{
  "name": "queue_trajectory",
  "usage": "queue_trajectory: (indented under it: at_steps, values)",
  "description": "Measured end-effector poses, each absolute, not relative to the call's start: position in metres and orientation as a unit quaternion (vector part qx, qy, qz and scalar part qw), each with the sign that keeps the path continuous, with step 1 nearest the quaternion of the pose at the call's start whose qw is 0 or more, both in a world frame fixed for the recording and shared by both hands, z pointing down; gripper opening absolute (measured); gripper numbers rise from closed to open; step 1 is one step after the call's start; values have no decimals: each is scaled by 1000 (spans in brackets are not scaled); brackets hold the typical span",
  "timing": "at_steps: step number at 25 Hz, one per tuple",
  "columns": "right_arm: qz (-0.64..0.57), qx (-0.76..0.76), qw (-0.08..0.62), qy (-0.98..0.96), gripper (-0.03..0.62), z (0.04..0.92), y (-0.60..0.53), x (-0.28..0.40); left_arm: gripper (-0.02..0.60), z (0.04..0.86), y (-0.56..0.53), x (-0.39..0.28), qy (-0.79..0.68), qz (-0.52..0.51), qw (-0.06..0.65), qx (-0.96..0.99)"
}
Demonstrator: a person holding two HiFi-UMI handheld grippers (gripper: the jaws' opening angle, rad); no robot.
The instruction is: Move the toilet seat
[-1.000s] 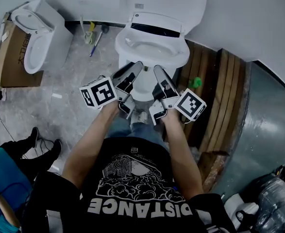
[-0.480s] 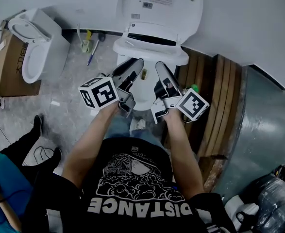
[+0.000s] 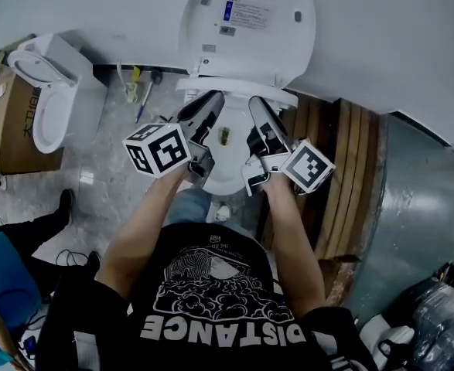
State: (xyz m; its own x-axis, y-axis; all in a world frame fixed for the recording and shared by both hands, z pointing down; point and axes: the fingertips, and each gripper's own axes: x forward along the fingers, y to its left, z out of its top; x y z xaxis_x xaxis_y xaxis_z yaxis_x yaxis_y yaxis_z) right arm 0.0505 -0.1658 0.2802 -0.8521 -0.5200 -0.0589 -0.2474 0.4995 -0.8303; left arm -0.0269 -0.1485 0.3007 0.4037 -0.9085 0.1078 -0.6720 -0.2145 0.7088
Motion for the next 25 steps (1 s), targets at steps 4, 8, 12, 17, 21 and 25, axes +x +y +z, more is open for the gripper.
queue_trajectory:
  at_steps: [4, 8, 12, 17, 21, 25]
  values:
    - [-439, -238, 158, 852, 61, 273, -187, 46, 44, 292, -170, -32, -515, -159, 341, 770]
    - [-430, -246, 164, 853, 57, 265, -207, 39, 40, 285, -189, -37, -507, -149, 335, 780]
    - [-421, -259, 167, 853, 54, 259, -226, 35, 35, 279, -208, -41, -501, -137, 329, 789]
    - [-415, -282, 167, 849, 46, 258, -251, 26, 28, 274, -233, -48, -489, -122, 319, 803]
    - [-427, -328, 155, 828, 41, 270, -270, 27, 21, 273, -252, -51, -479, -112, 316, 811]
    - [-420, -349, 150, 824, 37, 270, -285, 26, 18, 270, -267, -51, -473, -97, 304, 821]
